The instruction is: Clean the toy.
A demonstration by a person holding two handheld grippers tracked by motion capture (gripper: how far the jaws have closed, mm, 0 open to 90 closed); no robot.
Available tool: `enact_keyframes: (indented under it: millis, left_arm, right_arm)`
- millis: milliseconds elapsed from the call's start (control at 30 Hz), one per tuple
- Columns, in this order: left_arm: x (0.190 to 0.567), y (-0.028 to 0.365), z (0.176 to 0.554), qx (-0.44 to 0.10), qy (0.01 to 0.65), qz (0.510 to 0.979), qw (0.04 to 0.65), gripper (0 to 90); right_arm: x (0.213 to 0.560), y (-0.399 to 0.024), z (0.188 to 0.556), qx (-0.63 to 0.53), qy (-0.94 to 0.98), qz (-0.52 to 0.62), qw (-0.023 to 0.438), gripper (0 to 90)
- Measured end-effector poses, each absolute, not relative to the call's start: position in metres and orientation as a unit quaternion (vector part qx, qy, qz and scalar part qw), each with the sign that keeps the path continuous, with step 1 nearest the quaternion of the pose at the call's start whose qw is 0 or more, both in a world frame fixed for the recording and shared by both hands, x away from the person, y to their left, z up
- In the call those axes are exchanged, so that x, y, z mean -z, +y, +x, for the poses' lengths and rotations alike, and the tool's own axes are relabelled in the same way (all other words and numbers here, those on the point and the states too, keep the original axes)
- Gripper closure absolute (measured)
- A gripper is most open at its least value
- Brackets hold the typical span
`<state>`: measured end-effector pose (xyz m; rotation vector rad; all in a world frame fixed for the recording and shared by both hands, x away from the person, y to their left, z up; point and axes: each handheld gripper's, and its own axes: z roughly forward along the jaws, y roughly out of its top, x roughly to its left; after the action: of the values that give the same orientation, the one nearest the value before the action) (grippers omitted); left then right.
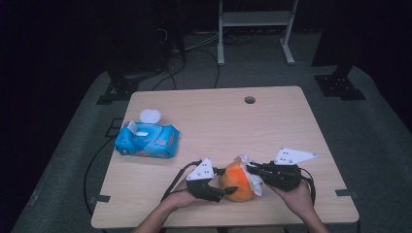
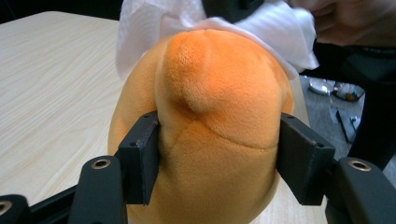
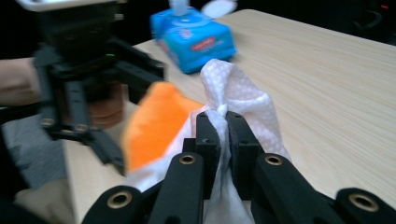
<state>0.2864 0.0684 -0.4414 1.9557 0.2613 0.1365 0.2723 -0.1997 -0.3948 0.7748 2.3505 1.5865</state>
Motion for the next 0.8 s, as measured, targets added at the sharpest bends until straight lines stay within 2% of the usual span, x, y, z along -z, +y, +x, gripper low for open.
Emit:
enact_keyframes:
  millis: [100,200,400,467,567,667,800]
  left_arm:
    - [0.441,0.065,0.282,-0.063,0.088,0.832,0.544,36.5]
    - [0.441,0.064,0.280,-0.067,0.075,0.836,0.540,36.4]
    - [0.441,0.062,0.279,-0.068,0.067,0.836,0.540,36.8]
    - [0.440,0.057,0.277,-0.071,0.054,0.839,0.536,36.7]
    - [0.442,0.056,0.274,-0.075,0.040,0.838,0.539,36.4]
    - [0.443,0.058,0.275,-0.075,0.042,0.835,0.543,36.2]
    - [0.442,0.059,0.276,-0.079,0.046,0.835,0.543,37.1]
  right_arm:
    - [0.391,-0.186,0.269,-0.545,0.799,0.241,0.085,84.1]
    - [0.391,-0.176,0.270,-0.537,0.805,0.236,0.089,84.0]
    - [0.395,-0.193,0.281,-0.517,0.804,0.276,0.104,84.0]
    - [0.398,-0.201,0.282,-0.524,0.797,0.288,0.088,84.2]
    - [0.395,-0.190,0.275,-0.544,0.795,0.258,0.071,84.1]
    - [0.392,-0.181,0.274,-0.532,0.806,0.246,0.083,84.0]
    - [0.396,-0.192,0.281,-0.515,0.809,0.268,0.095,84.1]
